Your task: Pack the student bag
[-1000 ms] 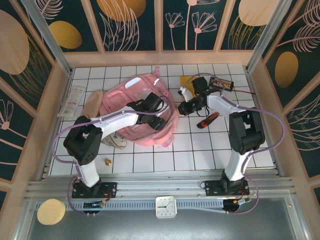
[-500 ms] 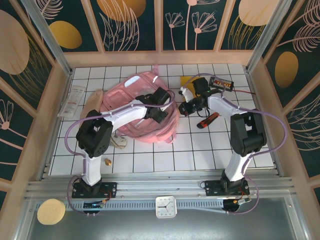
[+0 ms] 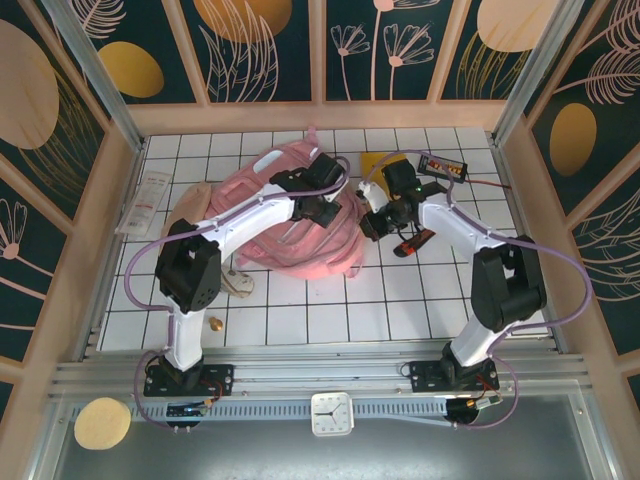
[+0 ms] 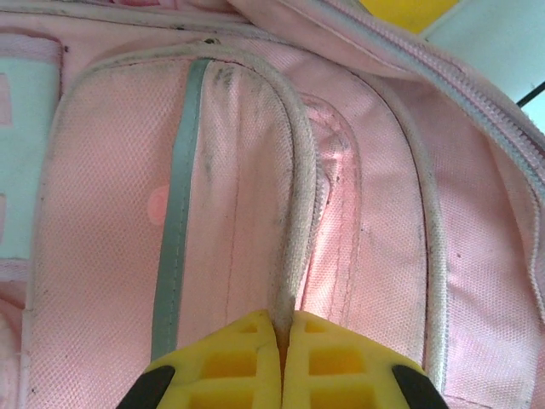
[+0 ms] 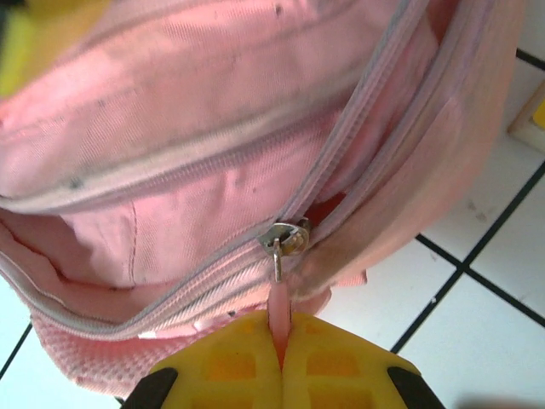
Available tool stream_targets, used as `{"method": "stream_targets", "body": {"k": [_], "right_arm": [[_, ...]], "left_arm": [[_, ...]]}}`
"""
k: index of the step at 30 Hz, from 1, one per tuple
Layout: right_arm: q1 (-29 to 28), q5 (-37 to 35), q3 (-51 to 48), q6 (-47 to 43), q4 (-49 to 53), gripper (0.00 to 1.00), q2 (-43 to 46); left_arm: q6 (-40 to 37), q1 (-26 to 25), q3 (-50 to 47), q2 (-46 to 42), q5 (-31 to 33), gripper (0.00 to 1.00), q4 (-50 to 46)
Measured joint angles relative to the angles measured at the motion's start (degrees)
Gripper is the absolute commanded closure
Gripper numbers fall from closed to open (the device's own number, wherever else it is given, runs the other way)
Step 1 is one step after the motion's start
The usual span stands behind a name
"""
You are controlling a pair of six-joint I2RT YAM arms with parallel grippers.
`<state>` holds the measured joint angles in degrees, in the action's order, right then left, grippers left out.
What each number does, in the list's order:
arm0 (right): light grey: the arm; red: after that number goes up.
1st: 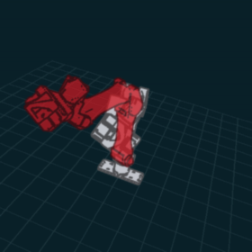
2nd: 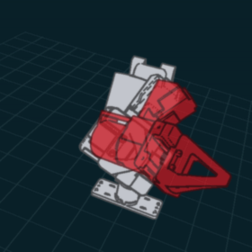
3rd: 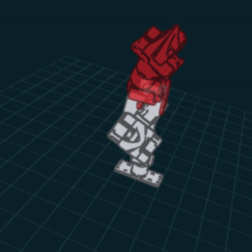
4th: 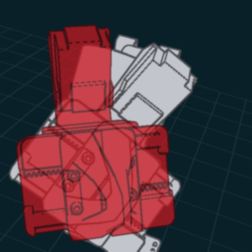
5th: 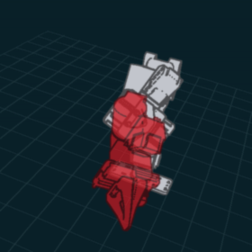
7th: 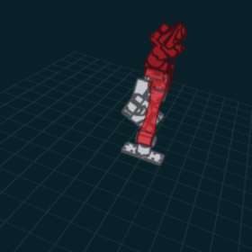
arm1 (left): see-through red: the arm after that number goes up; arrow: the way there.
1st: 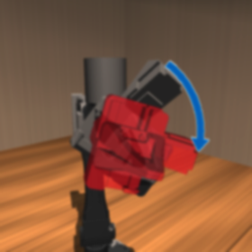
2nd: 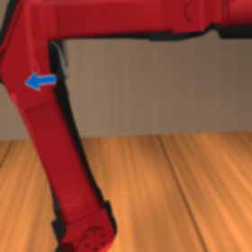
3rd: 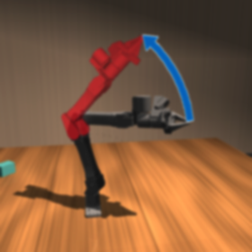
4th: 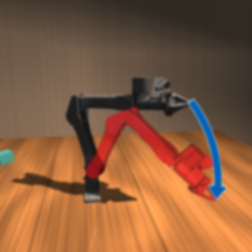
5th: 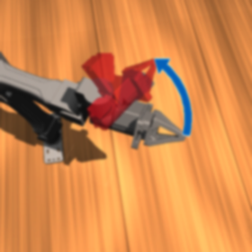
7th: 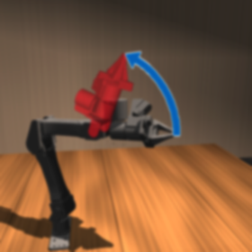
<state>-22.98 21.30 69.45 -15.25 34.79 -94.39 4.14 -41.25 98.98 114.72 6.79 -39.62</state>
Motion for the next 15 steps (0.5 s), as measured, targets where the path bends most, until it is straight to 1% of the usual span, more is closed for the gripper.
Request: {"method": "stream_targets", "body": {"k": [4, 8, 12, 15], "right_arm": [[-0.7, -0.7, 0.0, 0.9, 1.2, 1.0, 1.0], [-3.0, -1.4, -0.1, 4.3, 2.5, 1.0, 2.6], [-7.0, -2.2, -2.3, 10.5, 2.3, 1.0, 5.5], [-10.4, -2.5, -5.2, 16.5, 0.8, 1.0, 7.0]], "left_arm": [[1.8, 0.1, 3.9, 1.9, -0.1, 1.0, -2.8], [4.5, 0.1, 9.9, 5.8, 0.3, 1.0, -7.0], [7.7, 0.4, 20.4, 11.9, 0.7, 1.0, -13.2], [10.5, 0.9, 28.0, 15.8, 0.9, 1.0, -15.9]]}}
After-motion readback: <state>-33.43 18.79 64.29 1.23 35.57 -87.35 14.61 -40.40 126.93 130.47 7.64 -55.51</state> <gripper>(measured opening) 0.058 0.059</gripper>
